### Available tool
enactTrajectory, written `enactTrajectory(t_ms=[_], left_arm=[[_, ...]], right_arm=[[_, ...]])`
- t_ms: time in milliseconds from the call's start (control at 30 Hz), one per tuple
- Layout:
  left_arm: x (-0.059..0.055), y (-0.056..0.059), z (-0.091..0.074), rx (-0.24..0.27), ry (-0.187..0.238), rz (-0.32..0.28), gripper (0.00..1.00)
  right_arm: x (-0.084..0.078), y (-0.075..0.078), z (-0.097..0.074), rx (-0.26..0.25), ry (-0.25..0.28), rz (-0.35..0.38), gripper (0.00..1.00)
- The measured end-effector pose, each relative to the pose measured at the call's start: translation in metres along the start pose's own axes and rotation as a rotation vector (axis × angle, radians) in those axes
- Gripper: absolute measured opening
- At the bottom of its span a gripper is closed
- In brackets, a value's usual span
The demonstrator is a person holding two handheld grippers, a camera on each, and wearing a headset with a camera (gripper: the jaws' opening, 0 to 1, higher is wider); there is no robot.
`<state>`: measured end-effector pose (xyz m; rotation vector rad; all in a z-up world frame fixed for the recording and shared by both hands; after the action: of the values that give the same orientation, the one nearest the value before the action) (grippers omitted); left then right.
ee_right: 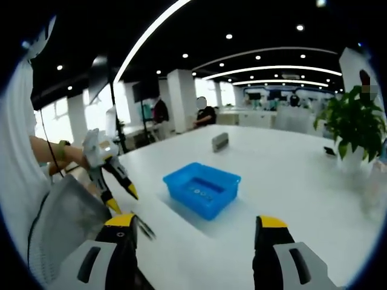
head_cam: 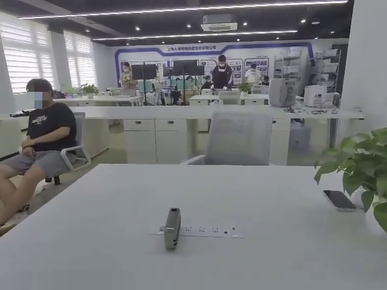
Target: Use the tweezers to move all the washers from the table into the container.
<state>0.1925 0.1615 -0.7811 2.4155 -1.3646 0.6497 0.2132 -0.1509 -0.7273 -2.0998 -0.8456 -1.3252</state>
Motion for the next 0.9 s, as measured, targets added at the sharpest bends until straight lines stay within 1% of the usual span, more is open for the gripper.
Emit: enactTrajectory(t_ms=[67,100,133,167,200,233,267,300,333,367,400,433,467,500,533,567,633,667,700,733,767,800,867,900], left_arm=[[-0.004,-0.002,-0.011,0.044,0.068,-0.062,0.49],[-0.006,-0.002,-0.017,0.07,0.111,-0.095,0.52],[-0.007,-0.002,-0.021,0.083,0.14,-0.125,0.54],[-0.008,-0.001,-0.027,0.108,0.197,-0.168,0.56],[-0.008,-0.002,-0.031,0.127,0.236,-0.195,0.6],[-0.008,-0.001,-0.037,0.145,0.305,-0.252,0.64],[-0.007,-0.001,-0.039,0.146,0.333,-0.272,0.67],[-0.005,0.0,-0.044,0.153,0.406,-0.323,0.71],[-0.003,0.0,-0.048,0.165,0.456,-0.351,0.74],[-0.001,-0.001,-0.054,0.187,0.528,-0.378,0.76],[0.0,-0.002,-0.057,0.205,0.567,-0.4,0.79],[0.001,-0.002,-0.062,0.23,0.62,-0.427,0.81],[0.002,-0.002,-0.066,0.248,0.658,-0.437,0.83],[0.003,-0.004,-0.07,0.282,0.702,-0.456,0.86],[0.003,-0.004,-0.072,0.3,0.727,-0.466,0.9],[0.004,-0.004,-0.075,0.323,0.766,-0.475,0.93],[0.005,-0.003,-0.078,0.354,0.805,-0.474,0.99],[0.007,-0.002,-0.081,0.375,0.835,-0.473,0.99],[0.008,-0.001,-0.081,0.384,0.854,-0.478,0.99],[0.01,0.001,-0.083,0.39,0.885,-0.481,0.99],[0.011,0.002,-0.082,0.395,0.906,-0.483,0.99],[0.012,0.004,-0.082,0.4,0.914,-0.478,0.99],[0.016,0.005,-0.084,0.43,0.912,-0.429,0.99],[0.017,0.004,-0.084,0.457,0.909,-0.401,0.99]], right_arm=[[0.0,0.0,0.001,-0.002,-0.008,-0.004,0.8],[-0.001,-0.001,0.002,-0.002,-0.012,-0.007,0.8],[-0.001,-0.001,0.002,-0.002,-0.015,-0.008,0.81],[0.0,-0.002,0.003,-0.002,-0.017,-0.01,0.82],[0.0,-0.002,0.003,-0.001,-0.018,-0.011,0.83],[0.001,-0.003,0.004,0.005,-0.013,-0.01,0.84],[0.002,-0.005,0.004,0.008,-0.011,-0.007,0.86],[0.003,-0.005,0.005,0.007,-0.008,-0.004,0.87],[0.003,-0.005,0.005,0.005,-0.006,-0.002,0.88],[0.004,-0.004,0.005,0.001,0.0,-0.001,0.88],[0.005,-0.005,0.006,-0.001,0.003,-0.001,0.89],[0.006,-0.005,0.006,-0.005,0.005,0.001,0.9],[0.006,-0.005,0.006,-0.01,0.009,0.002,0.92],[0.007,-0.005,0.006,-0.016,0.018,0.005,0.93],[0.007,-0.005,0.006,-0.022,0.023,0.007,0.94],[0.007,-0.004,0.006,-0.031,0.029,0.01,0.96],[0.008,-0.002,0.005,-0.056,0.053,0.014,0.99],[0.008,-0.003,0.003,-0.063,0.053,0.014,0.99],[0.008,-0.002,0.002,-0.077,0.055,0.009,0.99],[0.009,0.0,0.0,-0.099,0.063,-0.003,0.99],[0.01,0.0,-0.001,-0.103,0.068,-0.009,0.99],[0.01,0.001,-0.001,-0.108,0.071,-0.01,0.99],[0.01,0.002,-0.003,-0.126,0.085,-0.01,0.99],[0.01,0.003,-0.004,-0.142,0.094,-0.019,0.99]])
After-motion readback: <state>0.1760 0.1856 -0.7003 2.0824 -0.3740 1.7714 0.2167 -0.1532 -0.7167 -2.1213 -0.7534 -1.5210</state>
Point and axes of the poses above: the centre of the closed fingertips' face, and the gripper's own axes: z roughly forward along the fingers, y roughly to its right, x roughly out of its top, the point moved 8 cm from there along -z, roughly backward along the fingers, and after that the axes turned 2 degrees about -z, right-handed, at the moved point
